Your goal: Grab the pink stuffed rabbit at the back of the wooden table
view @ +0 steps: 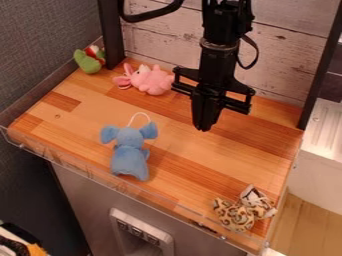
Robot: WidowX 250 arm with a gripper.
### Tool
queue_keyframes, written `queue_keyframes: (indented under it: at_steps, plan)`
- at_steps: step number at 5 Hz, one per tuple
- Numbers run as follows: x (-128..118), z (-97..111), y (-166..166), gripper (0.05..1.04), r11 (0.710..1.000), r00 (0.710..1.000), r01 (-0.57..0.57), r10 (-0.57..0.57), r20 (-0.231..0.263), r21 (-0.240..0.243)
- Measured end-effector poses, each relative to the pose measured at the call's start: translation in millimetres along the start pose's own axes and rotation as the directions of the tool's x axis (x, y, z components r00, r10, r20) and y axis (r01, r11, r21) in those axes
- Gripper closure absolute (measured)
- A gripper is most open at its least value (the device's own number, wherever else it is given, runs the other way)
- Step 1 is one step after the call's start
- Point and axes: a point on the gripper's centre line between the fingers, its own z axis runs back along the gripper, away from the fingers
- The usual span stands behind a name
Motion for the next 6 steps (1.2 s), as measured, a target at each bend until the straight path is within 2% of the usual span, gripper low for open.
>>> queue_keyframes:
  at_steps: [1, 2, 3, 4, 5, 6]
  plan:
    - [7.4, -1.3, 13.3, 0.86, 0.993, 0.993, 0.121, -0.121, -0.01, 0.009]
    - [34.1, 1.3, 40.4, 0.604, 0.954, 0.954, 0.299, -0.299, 0.0, 0.018]
    - [59.6, 2.3, 62.7, 0.297, 0.87, 0.871, 0.492, -0.492, 0.003, 0.033]
    - [72.7, 3.2, 83.1, 0.083, 0.732, 0.733, 0.679, -0.68, 0.001, 0.049]
    - [79.4, 6.8, 103.4, 0.079, 0.591, 0.592, 0.804, -0.806, -0.001, 0.068]
    - [80.9, 7.0, 123.6, 0.086, 0.537, 0.539, 0.84, -0.842, -0.009, 0.071]
